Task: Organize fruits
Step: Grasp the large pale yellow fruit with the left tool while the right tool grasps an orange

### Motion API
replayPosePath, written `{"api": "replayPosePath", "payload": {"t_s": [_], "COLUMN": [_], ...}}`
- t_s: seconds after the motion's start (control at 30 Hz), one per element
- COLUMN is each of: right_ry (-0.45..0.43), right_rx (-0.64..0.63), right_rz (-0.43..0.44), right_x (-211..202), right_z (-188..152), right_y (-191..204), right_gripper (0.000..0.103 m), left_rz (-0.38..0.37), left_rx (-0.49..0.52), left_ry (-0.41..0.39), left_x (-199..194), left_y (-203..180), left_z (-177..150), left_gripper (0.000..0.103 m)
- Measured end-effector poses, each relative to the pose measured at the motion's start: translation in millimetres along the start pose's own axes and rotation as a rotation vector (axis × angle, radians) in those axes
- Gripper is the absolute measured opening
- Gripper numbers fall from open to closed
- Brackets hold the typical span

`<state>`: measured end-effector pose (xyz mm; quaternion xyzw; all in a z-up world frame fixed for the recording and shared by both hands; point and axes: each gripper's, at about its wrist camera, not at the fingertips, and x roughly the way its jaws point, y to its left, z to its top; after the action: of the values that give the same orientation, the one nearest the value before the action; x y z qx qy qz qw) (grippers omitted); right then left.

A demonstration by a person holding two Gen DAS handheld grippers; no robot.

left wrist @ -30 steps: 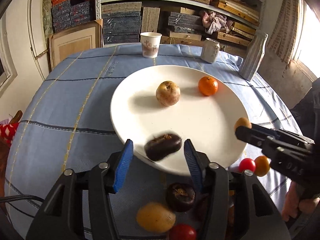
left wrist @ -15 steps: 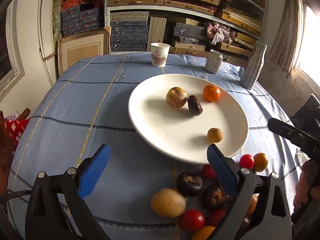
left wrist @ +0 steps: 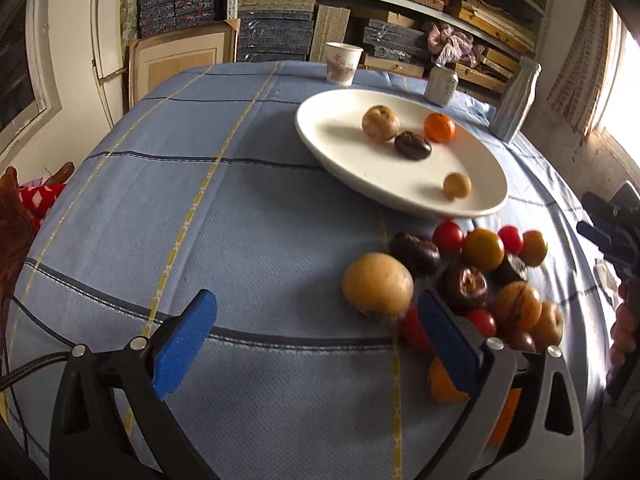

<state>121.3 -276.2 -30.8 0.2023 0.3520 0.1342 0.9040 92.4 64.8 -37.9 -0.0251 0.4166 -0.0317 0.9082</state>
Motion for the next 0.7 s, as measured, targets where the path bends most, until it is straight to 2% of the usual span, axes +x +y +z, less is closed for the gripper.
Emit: {"api": "replayPosePath", "payload": {"t_s": [0.17, 0.33, 0.4, 0.53, 0.7], "right_ry": [0.008, 0.012, 0.011, 0.015, 0.005], "right_rx": [-0.003, 0.0, -0.001, 0.003, 0.013], "right_rz": [-0.001, -0.001, -0.001, 0.001, 0.007], "right_x": [0.7, 0.4, 0.4, 1.4, -1.2], "right_z": [-0.4, -1.2, -1.2, -1.3, -1.0], "right_y": [1.1, 1.2, 1.2, 1.2, 1.1], "right_gripper": [0.091, 0.091, 0.091, 0.091, 0.091], "left_rz": [0.05, 0.051, 0.06, 0.014, 0.108], "left_rx": [0.071, 0.074, 0.068, 0.042, -0.073], "left_ry": [0.017, 0.013, 0.035, 0.066, 0.012], "left_x": [8.3, 17.8, 26.6, 29.4, 9.7], "left_y": [-14.7, -18.1, -16.7, -7.0, 28.5], "left_z": [-1.1, 10.7, 14.8, 16.6, 15.3], "left_gripper": [0.098, 0.098, 0.099, 0.099, 0.099]}}
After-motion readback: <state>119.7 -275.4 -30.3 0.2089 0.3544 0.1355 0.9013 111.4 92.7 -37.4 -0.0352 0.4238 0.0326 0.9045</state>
